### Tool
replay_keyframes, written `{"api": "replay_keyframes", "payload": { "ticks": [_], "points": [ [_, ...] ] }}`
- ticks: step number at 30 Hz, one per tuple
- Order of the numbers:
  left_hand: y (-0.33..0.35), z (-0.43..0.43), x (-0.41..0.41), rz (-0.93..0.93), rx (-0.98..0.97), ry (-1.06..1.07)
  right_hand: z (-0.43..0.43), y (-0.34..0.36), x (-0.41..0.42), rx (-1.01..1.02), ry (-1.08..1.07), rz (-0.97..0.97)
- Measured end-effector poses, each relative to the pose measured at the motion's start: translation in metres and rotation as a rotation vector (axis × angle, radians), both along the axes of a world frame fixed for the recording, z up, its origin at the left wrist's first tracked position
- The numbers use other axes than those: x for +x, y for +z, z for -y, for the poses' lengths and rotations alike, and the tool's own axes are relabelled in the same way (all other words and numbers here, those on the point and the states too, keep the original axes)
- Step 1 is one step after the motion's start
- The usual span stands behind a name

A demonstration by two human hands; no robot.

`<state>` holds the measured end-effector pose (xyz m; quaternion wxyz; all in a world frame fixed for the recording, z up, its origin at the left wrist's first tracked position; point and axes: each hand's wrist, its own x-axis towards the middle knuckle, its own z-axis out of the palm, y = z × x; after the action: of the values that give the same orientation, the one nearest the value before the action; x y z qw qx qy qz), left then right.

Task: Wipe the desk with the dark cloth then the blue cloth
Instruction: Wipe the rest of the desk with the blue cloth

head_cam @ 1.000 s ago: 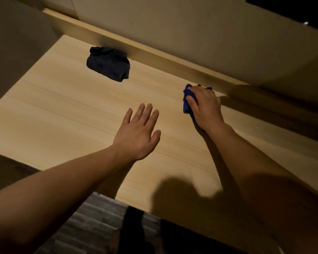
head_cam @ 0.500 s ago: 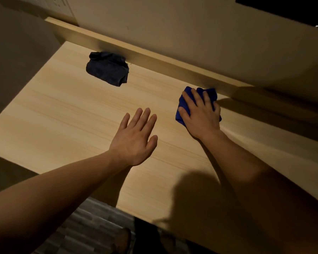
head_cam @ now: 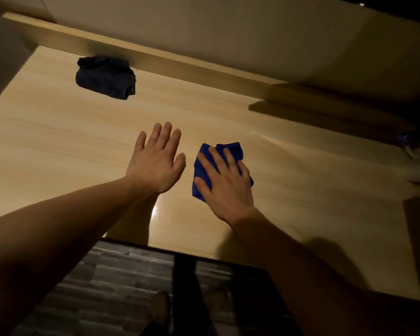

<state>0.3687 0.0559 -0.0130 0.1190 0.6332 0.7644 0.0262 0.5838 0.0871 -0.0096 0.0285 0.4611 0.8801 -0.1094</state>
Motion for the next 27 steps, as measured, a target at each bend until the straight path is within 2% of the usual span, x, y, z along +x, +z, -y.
{"api": "replay_keyframes", "payload": {
  "ticks": [9, 15, 18, 22, 25, 27],
  "points": [
    [0.005, -0.004, -0.003, 0.027, -0.041, -0.014, 0.098, -0.006, 0.025, -0.053, 0.021, -0.062],
    [0.014, -0.007, 0.023, 0.082, 0.056, -0.095, 0.138, -0.019, 0.036, 0.148, 0.016, -0.245],
    [0.014, -0.017, 0.046, 0.142, 0.069, -0.127, 0.147, -0.015, 0.04, 0.131, 0.024, -0.315],
    [0.001, -0.02, 0.063, 0.137, 0.037, -0.127, 0.142, 0.003, 0.044, -0.1, -0.041, -0.367],
    [-0.006, -0.02, 0.066, 0.074, 0.029, -0.116, 0.115, 0.033, 0.057, -0.471, -0.184, -0.616],
    [-0.006, -0.021, 0.067, 0.07, 0.023, -0.112, 0.082, 0.051, 0.068, -0.586, -0.294, -0.725]
  ]
}}
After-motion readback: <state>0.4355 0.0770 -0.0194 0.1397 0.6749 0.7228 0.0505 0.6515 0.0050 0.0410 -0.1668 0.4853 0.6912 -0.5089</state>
